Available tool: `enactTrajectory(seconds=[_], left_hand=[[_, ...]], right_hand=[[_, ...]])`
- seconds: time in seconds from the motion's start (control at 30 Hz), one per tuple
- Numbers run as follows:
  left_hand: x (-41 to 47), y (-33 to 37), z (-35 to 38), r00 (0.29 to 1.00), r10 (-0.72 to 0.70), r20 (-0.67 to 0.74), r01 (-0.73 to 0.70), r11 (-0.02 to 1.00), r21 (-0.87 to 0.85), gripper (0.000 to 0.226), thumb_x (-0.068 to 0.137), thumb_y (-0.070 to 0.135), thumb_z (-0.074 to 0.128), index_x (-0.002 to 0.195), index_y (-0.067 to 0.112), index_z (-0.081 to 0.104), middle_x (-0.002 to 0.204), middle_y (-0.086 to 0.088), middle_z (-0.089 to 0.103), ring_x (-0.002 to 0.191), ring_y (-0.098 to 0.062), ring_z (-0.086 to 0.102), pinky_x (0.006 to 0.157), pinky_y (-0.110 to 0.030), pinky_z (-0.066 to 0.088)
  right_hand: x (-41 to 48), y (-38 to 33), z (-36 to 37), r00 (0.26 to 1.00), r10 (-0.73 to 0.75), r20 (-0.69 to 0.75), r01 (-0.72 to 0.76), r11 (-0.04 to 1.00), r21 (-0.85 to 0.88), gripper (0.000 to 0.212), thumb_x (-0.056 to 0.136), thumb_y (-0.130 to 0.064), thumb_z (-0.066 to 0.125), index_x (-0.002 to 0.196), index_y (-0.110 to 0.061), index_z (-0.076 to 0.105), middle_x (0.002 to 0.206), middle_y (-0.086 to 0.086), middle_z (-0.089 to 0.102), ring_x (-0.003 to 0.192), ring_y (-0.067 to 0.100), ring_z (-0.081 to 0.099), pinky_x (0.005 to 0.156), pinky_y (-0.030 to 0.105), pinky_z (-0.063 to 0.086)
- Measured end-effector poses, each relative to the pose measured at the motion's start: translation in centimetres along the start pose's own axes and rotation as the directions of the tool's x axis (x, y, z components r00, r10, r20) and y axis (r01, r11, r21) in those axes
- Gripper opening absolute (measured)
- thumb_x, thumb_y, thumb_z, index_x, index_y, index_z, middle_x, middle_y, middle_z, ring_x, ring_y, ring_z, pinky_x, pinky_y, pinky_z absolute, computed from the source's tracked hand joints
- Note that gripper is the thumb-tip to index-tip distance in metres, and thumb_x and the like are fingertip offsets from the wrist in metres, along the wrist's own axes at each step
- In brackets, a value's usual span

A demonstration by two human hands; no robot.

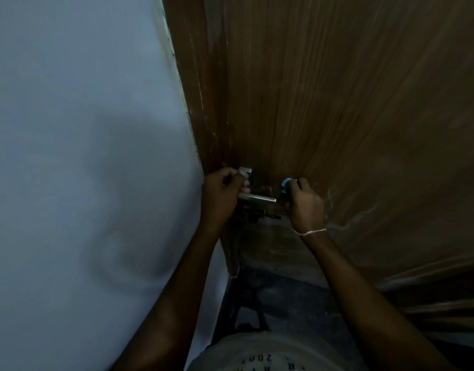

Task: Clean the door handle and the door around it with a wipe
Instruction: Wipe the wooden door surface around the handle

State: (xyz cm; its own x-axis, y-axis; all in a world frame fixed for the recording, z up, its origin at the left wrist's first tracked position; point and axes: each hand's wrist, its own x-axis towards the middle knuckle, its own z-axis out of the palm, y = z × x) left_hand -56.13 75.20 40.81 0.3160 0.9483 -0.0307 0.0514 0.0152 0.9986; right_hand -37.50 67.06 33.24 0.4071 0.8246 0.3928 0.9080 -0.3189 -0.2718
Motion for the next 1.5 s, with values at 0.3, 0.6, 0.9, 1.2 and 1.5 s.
enactTrajectory(seconds=[0.3, 0.6, 0.9, 1.2, 1.5], left_hand=[[-0.2, -0.4, 0.6, 1.000, -0.010, 0.001, 0.010, 1.000, 0.002, 0.019, 0.096, 0.014, 0.060, 0.098, -0.001, 0.071, 0.086, -0.012, 0.073, 0.066, -0.008, 0.069, 0.060, -0.014, 0.053], [-0.6, -1.1, 0.8, 1.000, -0.019, 0.007, 0.019, 1.000, 0.022, 0.020, 0.096, 0.018, 0.060, 0.098, 0.001, 0.071, 0.084, -0.006, 0.074, 0.071, -0.011, 0.072, 0.064, -0.017, 0.056], [-0.8, -1.0, 2.3, 0.998, -0.026, 0.063, 0.025, 1.000, 0.018, 0.019, 0.095, 0.020, 0.061, 0.097, 0.004, 0.071, 0.083, -0.005, 0.074, 0.073, -0.014, 0.071, 0.064, -0.017, 0.056], [-1.3, -1.3, 2.8, 0.998, -0.024, 0.052, 0.022, 0.999, 0.031, 0.022, 0.096, 0.017, 0.061, 0.096, -0.002, 0.071, 0.081, -0.010, 0.073, 0.069, -0.014, 0.070, 0.062, -0.017, 0.055], [-1.5, -1.0, 4.2, 0.996, -0.013, 0.088, 0.003, 0.994, 0.108, 0.018, 0.096, 0.021, 0.061, 0.094, 0.007, 0.072, 0.084, -0.009, 0.074, 0.076, -0.019, 0.072, 0.068, -0.023, 0.057]], right_hand=[[2.1, -1.0, -1.4, 0.971, 0.059, -0.230, -0.050, 0.998, 0.045, 0.018, 0.091, -0.023, 0.062, 0.109, -0.019, 0.064, 0.101, 0.002, 0.061, 0.070, 0.023, 0.063, 0.053, 0.029, 0.048], [-1.2, 4.8, -1.8, 0.937, 0.269, -0.223, -0.260, 0.963, 0.068, 0.010, 0.091, -0.024, 0.057, 0.098, -0.021, 0.064, 0.099, 0.001, 0.063, 0.076, 0.028, 0.064, 0.055, 0.033, 0.044], [-1.4, 3.7, -0.1, 0.970, 0.205, -0.128, -0.205, 0.979, 0.016, 0.026, 0.078, -0.015, 0.067, 0.103, -0.018, 0.063, 0.103, 0.003, 0.061, 0.075, 0.029, 0.065, 0.052, 0.030, 0.043], [-0.5, 8.0, -3.0, 0.842, 0.352, -0.408, -0.267, 0.930, 0.250, 0.008, 0.083, -0.018, 0.056, 0.090, -0.021, 0.055, 0.094, 0.003, 0.059, 0.080, 0.017, 0.055, 0.063, 0.023, 0.033], [-3.8, 11.0, -1.7, 0.886, 0.418, -0.200, -0.384, 0.904, 0.189, 0.019, 0.078, -0.003, 0.067, 0.094, -0.012, 0.060, 0.098, 0.012, 0.062, 0.082, 0.032, 0.063, 0.067, 0.033, 0.047]])
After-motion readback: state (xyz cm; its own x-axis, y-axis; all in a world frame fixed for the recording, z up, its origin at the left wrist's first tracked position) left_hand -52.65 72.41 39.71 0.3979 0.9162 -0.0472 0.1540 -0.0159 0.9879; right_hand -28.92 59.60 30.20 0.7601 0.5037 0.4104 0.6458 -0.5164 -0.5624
